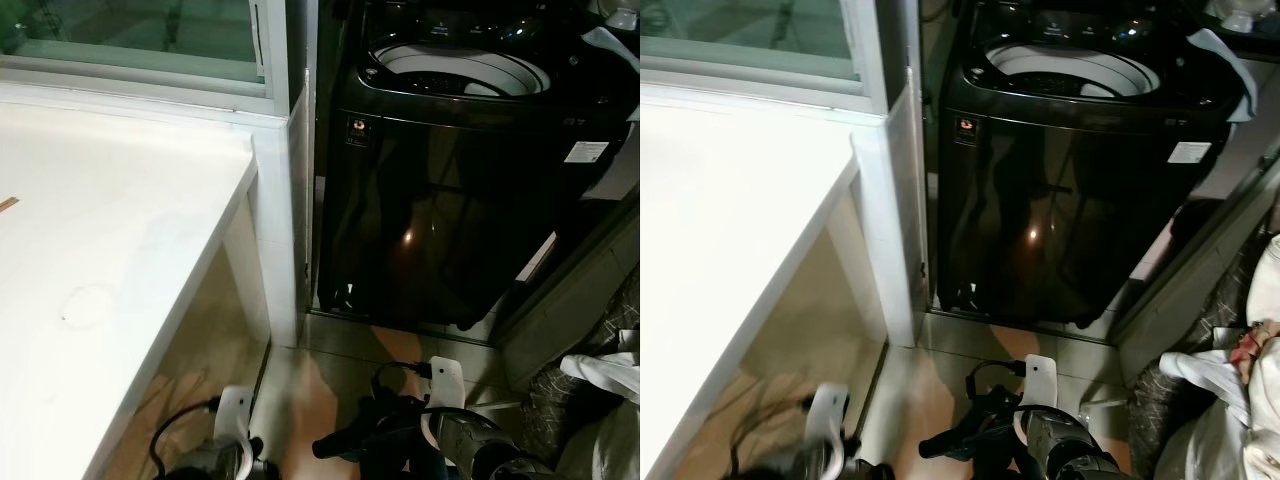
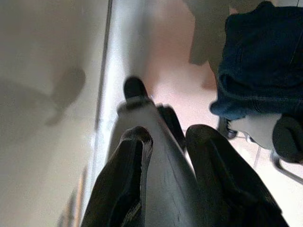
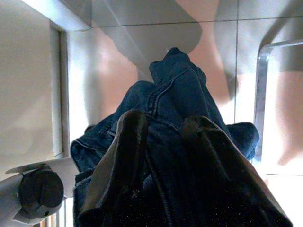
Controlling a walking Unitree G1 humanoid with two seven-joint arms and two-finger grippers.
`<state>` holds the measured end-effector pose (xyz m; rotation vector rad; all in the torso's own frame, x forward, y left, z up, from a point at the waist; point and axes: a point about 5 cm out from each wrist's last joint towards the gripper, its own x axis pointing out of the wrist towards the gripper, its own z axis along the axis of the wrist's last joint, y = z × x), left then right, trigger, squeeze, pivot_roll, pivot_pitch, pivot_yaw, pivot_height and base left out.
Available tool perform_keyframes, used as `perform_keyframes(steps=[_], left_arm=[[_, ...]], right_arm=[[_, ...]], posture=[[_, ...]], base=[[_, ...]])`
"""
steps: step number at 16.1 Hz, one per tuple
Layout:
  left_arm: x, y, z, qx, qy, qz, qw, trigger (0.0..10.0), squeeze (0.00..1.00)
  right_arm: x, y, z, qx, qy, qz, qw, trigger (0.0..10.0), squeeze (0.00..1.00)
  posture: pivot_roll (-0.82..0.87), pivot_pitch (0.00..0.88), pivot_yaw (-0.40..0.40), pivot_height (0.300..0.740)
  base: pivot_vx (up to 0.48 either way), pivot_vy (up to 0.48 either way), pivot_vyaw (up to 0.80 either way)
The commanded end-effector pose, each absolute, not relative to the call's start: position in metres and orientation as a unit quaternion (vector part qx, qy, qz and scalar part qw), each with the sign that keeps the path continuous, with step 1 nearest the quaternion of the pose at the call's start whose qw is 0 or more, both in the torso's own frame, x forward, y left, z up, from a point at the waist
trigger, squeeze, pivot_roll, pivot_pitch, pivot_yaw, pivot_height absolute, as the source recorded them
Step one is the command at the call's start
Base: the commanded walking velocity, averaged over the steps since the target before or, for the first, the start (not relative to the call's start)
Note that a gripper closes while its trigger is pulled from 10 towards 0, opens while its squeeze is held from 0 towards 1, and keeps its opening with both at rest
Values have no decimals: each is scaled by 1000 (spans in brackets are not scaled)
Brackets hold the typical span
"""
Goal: Clothes washing
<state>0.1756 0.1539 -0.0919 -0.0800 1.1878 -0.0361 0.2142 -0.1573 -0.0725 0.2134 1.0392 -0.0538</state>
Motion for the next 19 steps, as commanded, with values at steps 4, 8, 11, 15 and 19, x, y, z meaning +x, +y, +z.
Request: perform_keyframes(steps=[4, 8, 11, 15, 19], left_arm=[[178, 157, -91, -15, 554, -19, 832, 10000, 0], [182, 156, -89, -2, 545, -33, 837, 10000, 0], [185, 154, -88, 1, 541, -38, 840, 10000, 0], [188, 155, -86, 9, 533, -36, 845, 10000, 0], [187, 156, -87, 12, 534, -41, 844, 10000, 0]], right_arm=[[211, -156, -74, 87, 498, -16, 863, 10000, 0], [212, -157, -74, 87, 495, -18, 864, 10000, 0], [213, -159, -73, 79, 492, -17, 867, 10000, 0], [215, -160, -72, 75, 490, -15, 869, 10000, 0], [217, -159, -71, 70, 489, -10, 870, 10000, 0]], posture=[[-28, 27, -7, 740], [-23, 29, -8, 740], [-24, 30, -12, 740], [-20, 32, -12, 740], [-16, 29, -16, 740]], base=[[0, 0, 0], [0, 0, 0], [0, 0, 0], [0, 0, 0], [0, 0, 0]])
